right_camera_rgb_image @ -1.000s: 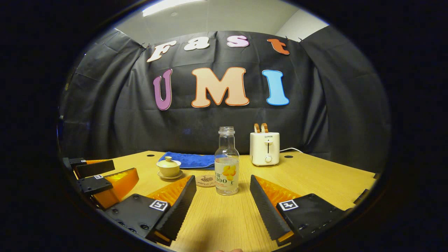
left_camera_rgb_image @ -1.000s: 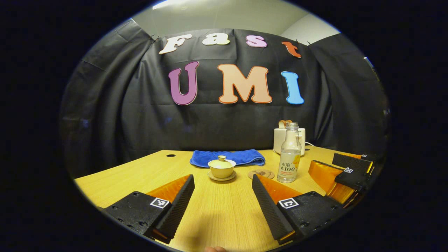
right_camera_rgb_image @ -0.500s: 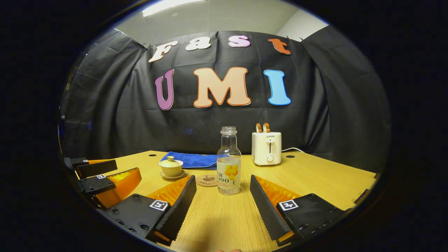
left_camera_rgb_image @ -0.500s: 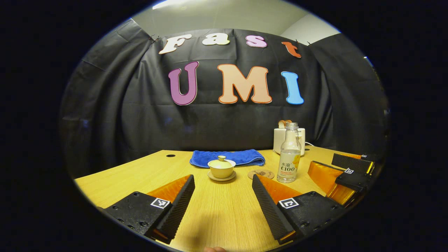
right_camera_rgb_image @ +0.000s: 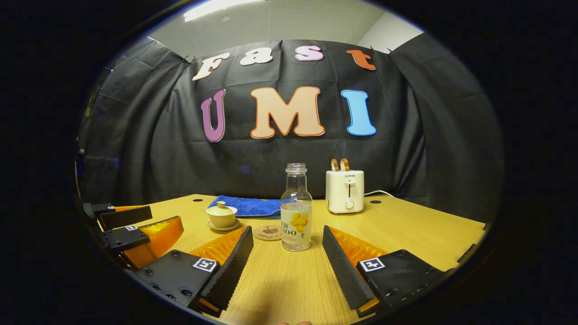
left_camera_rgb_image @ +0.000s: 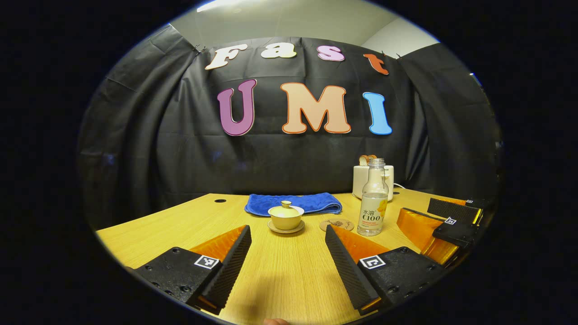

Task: Open the teacup lid with one hand, grasp the water bottle and pour water into the teacup with the other hand; after pouring, place the water bottle on the coaster and then close the teacup lid.

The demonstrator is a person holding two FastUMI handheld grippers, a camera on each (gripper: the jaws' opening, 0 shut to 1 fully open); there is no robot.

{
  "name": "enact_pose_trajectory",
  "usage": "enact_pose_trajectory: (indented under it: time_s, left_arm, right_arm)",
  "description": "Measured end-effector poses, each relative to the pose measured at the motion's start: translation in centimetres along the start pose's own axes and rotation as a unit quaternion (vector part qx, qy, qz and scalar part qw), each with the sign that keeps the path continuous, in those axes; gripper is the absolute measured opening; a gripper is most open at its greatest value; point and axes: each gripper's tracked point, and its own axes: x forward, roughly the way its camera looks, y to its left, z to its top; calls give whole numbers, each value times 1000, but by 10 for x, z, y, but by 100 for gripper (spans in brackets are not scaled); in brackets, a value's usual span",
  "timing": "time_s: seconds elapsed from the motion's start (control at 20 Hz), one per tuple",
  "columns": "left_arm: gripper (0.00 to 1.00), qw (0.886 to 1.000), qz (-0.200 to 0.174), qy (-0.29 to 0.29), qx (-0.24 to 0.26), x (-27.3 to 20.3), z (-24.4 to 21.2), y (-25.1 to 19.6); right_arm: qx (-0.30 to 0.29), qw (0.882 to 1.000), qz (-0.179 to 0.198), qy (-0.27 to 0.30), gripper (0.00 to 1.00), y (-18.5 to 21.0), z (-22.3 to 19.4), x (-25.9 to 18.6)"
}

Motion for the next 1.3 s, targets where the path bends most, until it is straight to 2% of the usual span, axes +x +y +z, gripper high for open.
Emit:
enact_pose_trajectory:
  time_s: [0.45, 0.65, 0.8, 1.0, 1.3]
  left_arm:
    - [96, 1000, -14, -2, 0, 1, 0, -4]
    - [96, 1000, -6, -1, 1, 13, 1, 3]
    - [97, 1000, -3, 0, 1, 38, 0, 9]
    - [96, 1000, 2, 3, 2, 93, -3, 18]
    - [96, 1000, -17, 0, 1, 158, -2, 9]
  right_arm:
    - [0, 1000, 1, 0, 97, 0, 0, 0]
    - [1, 1000, 15, 2, 96, 0, -1, 2]
    - [1, 1000, 10, 2, 97, -12, 0, 7]
    - [1, 1000, -3, 3, 97, -33, 0, 14]
    - [-1, 1000, -17, 2, 98, -52, 1, 19]
